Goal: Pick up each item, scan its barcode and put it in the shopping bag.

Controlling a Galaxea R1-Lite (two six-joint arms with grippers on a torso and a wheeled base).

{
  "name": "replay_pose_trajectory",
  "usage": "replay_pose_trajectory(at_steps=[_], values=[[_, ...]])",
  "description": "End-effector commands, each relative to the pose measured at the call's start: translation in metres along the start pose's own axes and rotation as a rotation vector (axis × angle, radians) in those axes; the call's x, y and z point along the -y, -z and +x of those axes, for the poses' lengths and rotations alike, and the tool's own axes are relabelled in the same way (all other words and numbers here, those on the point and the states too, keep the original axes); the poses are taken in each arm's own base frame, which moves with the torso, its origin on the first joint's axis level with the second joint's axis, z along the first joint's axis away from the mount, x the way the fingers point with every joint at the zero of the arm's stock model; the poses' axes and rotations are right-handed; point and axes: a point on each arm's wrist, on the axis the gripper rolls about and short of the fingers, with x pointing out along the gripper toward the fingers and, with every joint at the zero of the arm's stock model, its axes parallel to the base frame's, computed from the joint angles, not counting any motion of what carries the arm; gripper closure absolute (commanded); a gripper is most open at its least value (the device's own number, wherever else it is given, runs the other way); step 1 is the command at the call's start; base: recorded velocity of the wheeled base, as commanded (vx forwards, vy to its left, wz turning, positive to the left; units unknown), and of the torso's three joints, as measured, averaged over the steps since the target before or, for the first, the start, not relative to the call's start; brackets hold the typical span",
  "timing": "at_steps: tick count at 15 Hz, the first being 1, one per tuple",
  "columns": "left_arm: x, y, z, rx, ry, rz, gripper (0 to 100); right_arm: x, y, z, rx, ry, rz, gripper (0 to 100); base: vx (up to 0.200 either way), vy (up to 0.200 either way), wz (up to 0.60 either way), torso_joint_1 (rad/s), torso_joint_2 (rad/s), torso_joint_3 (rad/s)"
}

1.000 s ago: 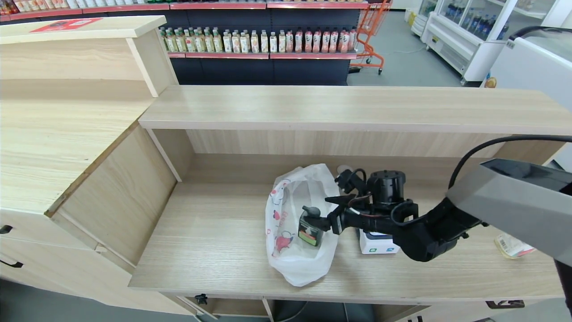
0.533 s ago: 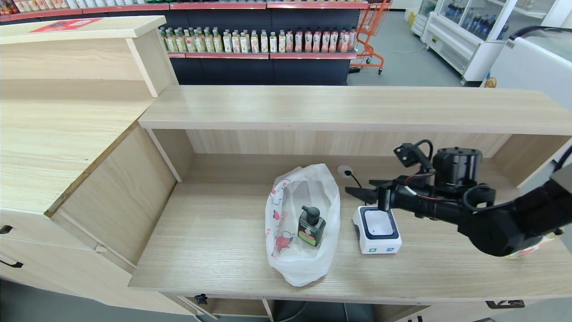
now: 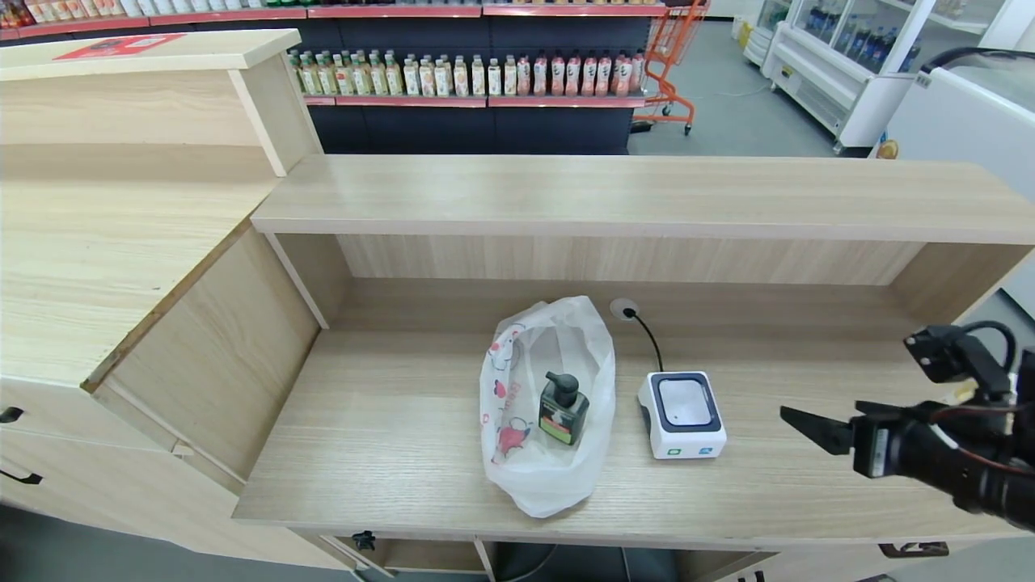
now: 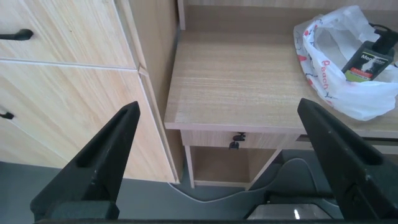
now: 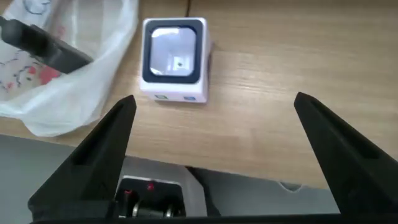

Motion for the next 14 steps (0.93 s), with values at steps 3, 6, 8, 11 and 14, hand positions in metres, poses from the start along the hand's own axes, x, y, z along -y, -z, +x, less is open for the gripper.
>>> replay_pose_trajectory(at_steps=[3,6,8,11,14], values=[[0.000,0.000,0.000,0.000,0.000,0.001,0,0.016,0.012,-0.049,0.079,0.180,0.005,0,0.000,0.000,0.00,0.000,0.00,0.000],[0.000,0.000,0.000,0.000,0.000,0.001,0,0.031,0.013,-0.062,0.103,0.326,-0.019,0,0.000,0.000,0.00,0.000,0.00,0.000],[0.000,0.000,0.000,0.000,0.000,0.001,0,0.029,0.021,-0.079,0.130,0.368,-0.034,0,0.000,0.000,0.00,0.000,0.00,0.000],[0.000,0.000,0.000,0.000,0.000,0.001,0,0.020,0.028,-0.096,0.176,0.372,-0.047,0,0.000,0.000,0.00,0.000,0.00,0.000],[0.000,0.000,0.000,0.000,0.000,0.001,0,0.012,0.037,-0.111,0.155,0.373,-0.040,0,0.000,-0.200,0.00,0.002,0.00,0.007]])
